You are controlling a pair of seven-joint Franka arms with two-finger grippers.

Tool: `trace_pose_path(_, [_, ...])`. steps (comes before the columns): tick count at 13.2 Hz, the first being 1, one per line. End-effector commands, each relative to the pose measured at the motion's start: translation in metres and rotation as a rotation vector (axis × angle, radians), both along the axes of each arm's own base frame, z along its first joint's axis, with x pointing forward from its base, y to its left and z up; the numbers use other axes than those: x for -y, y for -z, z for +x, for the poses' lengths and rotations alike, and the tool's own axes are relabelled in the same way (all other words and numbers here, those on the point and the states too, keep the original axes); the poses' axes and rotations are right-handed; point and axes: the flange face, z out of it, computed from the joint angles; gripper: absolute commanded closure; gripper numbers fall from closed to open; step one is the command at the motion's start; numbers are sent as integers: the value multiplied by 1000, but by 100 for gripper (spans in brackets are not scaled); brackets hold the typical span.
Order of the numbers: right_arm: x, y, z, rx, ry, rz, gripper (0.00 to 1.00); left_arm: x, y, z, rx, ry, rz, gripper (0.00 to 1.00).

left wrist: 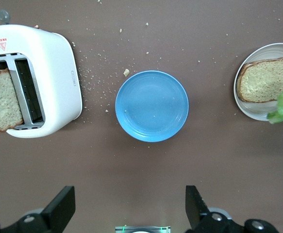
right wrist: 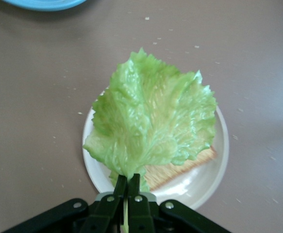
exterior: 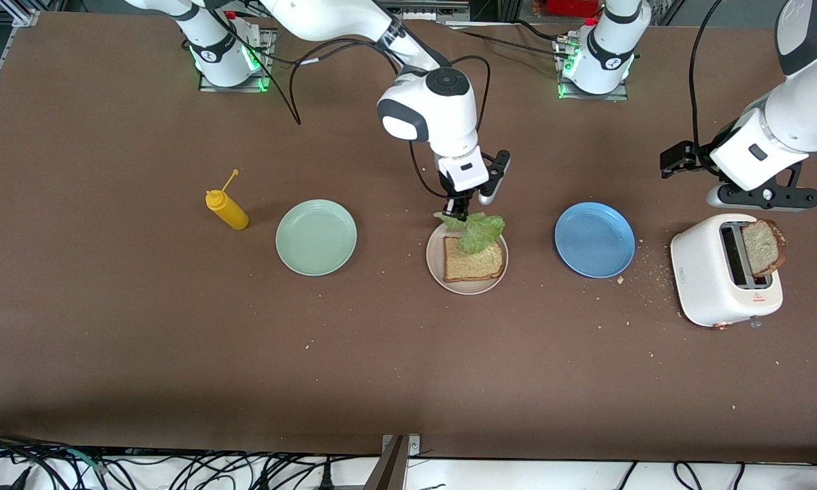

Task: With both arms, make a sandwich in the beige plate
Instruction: 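Release the lettuce onto the bread while the left gripper reaches the toaster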

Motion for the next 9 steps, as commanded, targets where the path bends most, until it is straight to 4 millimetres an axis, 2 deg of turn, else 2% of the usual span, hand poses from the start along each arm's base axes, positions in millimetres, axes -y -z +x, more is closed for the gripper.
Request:
trace_pose_path(1, [-5,17,9,57,-39,15,100,0,-6,-6,1,14,-17,0])
trace_pose_path(2, [-4,17,12,65,-34,20,100,-1,-6,-6,0,13,-18,0])
trace_pose_path(4, [8,8,34,91,8,35,100,-4,-6,-5,2,16,-11,0])
trace_pose_path(5, [8,3,39,98,24,55,100,-13,-8,-3,7,26,-13,0])
trace_pose_path(6, [10,11,42,97,36,69,100,-30,-9,-1,11,15,-18,0])
trace_pose_path(9, [5,29,34,93,26,71,100,-107,0,21,10,-71,-37,0])
